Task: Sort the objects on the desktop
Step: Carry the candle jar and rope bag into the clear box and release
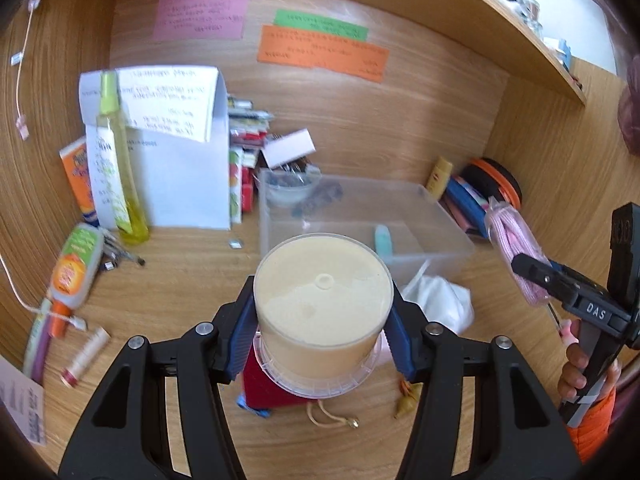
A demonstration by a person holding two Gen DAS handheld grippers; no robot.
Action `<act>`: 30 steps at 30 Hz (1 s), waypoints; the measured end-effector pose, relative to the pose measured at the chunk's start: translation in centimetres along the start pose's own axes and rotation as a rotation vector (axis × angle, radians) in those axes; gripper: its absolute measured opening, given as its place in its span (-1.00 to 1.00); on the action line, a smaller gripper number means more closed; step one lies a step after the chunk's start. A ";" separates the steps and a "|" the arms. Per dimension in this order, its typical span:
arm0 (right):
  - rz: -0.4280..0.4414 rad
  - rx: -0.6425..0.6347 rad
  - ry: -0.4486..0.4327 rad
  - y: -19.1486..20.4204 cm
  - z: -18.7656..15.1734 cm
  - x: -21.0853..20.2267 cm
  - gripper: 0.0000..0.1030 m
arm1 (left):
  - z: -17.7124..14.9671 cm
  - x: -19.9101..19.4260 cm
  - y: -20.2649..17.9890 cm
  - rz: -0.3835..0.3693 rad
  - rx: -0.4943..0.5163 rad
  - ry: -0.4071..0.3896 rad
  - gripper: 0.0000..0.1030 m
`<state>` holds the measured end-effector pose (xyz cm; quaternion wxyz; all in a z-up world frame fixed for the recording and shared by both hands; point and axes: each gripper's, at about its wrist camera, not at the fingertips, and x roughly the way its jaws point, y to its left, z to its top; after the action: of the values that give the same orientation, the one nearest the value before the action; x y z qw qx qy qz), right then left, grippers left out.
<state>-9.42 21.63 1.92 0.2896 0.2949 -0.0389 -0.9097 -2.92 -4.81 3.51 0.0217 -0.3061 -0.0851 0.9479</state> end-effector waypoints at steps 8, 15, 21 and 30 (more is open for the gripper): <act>0.028 -0.022 -0.013 0.3 2.5 1.7 0.30 | 2.9 1.0 0.8 0.035 0.004 -0.033 0.10; 0.033 -0.037 -0.026 0.4 5.3 3.5 0.30 | 5.4 3.2 1.2 0.037 0.000 -0.029 0.10; 0.070 -0.039 -0.001 0.6 6.7 5.2 0.30 | 7.5 4.8 1.0 0.014 -0.003 -0.024 0.10; 0.056 -0.094 0.038 1.0 8.0 8.8 0.30 | 9.8 8.9 0.3 0.011 -0.019 0.017 0.10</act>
<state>-19.15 15.18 4.22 0.3291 0.2968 0.0011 -0.8964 -15.90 -5.77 6.11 0.0146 -0.3147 -0.0922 0.9446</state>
